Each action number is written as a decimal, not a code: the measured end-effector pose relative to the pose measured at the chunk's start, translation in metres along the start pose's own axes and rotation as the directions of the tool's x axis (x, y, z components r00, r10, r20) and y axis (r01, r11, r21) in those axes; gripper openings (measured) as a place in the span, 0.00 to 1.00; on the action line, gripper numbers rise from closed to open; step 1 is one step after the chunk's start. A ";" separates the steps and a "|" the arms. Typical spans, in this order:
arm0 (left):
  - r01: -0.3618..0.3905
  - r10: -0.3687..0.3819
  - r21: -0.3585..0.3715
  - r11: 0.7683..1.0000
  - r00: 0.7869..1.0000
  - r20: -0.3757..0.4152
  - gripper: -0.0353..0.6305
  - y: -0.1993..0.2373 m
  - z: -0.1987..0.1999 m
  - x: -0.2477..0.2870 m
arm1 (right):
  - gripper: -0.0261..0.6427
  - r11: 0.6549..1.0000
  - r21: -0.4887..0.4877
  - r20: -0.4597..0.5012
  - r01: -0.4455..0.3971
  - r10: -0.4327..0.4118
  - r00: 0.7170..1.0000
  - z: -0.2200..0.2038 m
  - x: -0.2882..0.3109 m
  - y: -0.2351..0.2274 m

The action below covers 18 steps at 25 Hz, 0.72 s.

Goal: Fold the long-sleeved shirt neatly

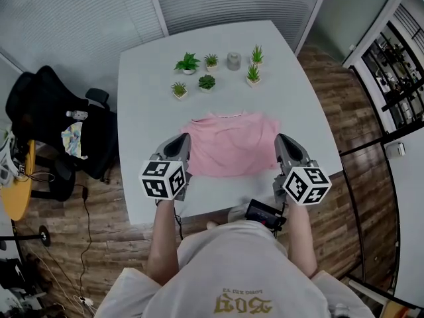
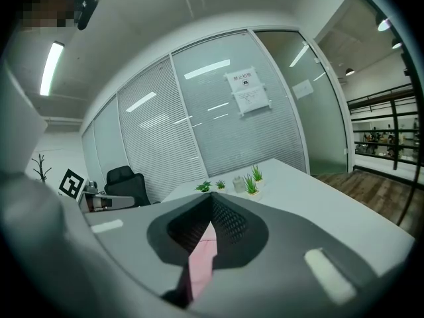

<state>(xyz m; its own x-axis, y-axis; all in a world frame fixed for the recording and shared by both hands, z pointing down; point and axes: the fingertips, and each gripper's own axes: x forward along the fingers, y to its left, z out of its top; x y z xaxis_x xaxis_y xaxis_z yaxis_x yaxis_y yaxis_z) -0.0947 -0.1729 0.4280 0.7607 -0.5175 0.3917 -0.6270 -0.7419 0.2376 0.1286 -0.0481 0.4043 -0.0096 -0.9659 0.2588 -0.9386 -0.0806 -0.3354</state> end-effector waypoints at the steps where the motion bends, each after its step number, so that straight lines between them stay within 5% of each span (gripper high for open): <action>1: -0.001 0.001 0.000 1.000 1.000 -0.001 0.07 0.000 0.000 0.000 | 0.05 1.000 -0.002 -0.001 -0.001 0.001 1.000 0.000 0.000 0.000; 18: -0.006 0.006 -0.002 1.000 1.000 -0.007 0.07 -0.002 -0.002 0.007 | 0.05 0.999 0.009 -0.010 -0.045 0.045 0.999 -0.004 0.005 0.002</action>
<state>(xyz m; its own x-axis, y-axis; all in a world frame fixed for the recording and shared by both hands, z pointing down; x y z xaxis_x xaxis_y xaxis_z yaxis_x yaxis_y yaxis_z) -0.0886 -0.1743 0.4316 0.7556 -0.5189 0.3997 -0.6320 -0.7378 0.2369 0.1250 -0.0520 0.4080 -0.0553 -0.9660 0.2525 -0.9342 -0.0392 -0.3546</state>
